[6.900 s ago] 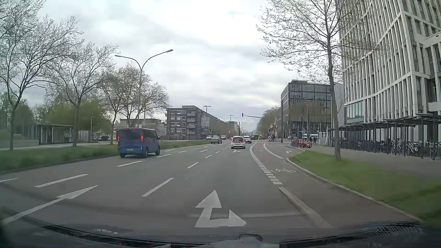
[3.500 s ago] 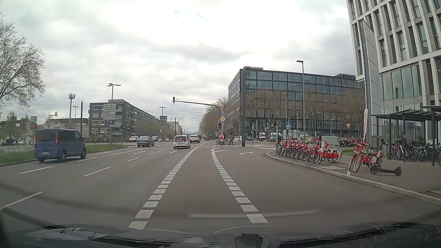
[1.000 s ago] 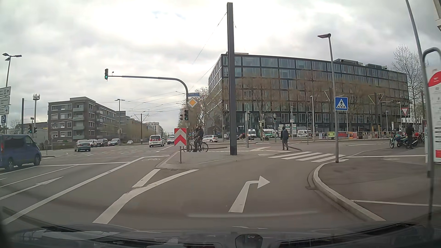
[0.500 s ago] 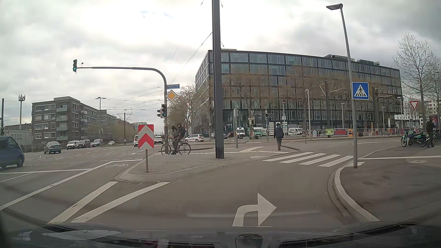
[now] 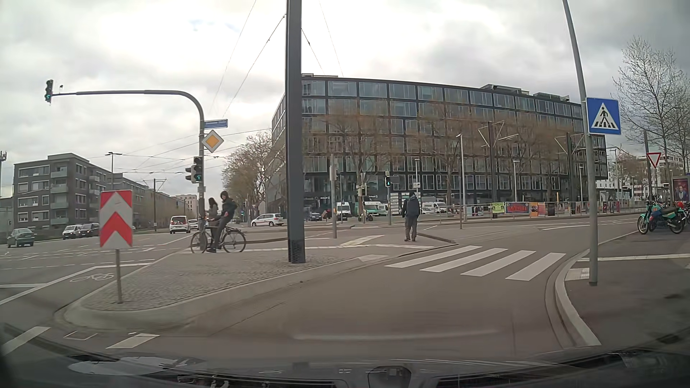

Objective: Follow the waypoints while adhering to traffic rules and regulations

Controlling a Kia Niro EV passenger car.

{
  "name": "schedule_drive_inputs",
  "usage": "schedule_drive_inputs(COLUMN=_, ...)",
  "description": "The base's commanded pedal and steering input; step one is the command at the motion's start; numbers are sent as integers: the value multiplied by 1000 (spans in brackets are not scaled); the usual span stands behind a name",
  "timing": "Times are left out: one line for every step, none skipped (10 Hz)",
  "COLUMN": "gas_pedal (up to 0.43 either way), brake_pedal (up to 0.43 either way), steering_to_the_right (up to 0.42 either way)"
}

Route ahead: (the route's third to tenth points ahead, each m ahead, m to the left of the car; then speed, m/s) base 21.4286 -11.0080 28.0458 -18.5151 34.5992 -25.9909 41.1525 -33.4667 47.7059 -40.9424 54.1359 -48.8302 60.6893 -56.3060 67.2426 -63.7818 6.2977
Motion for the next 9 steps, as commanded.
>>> schedule_drive_inputs(gas_pedal=0, brake_pedal=0, steering_to_the_right=151)
schedule_drive_inputs(gas_pedal=0, brake_pedal=0, steering_to_the_right=162)
schedule_drive_inputs(gas_pedal=8, brake_pedal=0, steering_to_the_right=170)
schedule_drive_inputs(gas_pedal=8, brake_pedal=0, steering_to_the_right=179)
schedule_drive_inputs(gas_pedal=8, brake_pedal=0, steering_to_the_right=189)
schedule_drive_inputs(gas_pedal=8, brake_pedal=0, steering_to_the_right=196)
schedule_drive_inputs(gas_pedal=8, brake_pedal=0, steering_to_the_right=201)
schedule_drive_inputs(gas_pedal=8, brake_pedal=0, steering_to_the_right=206)
schedule_drive_inputs(gas_pedal=8, brake_pedal=0, steering_to_the_right=209)
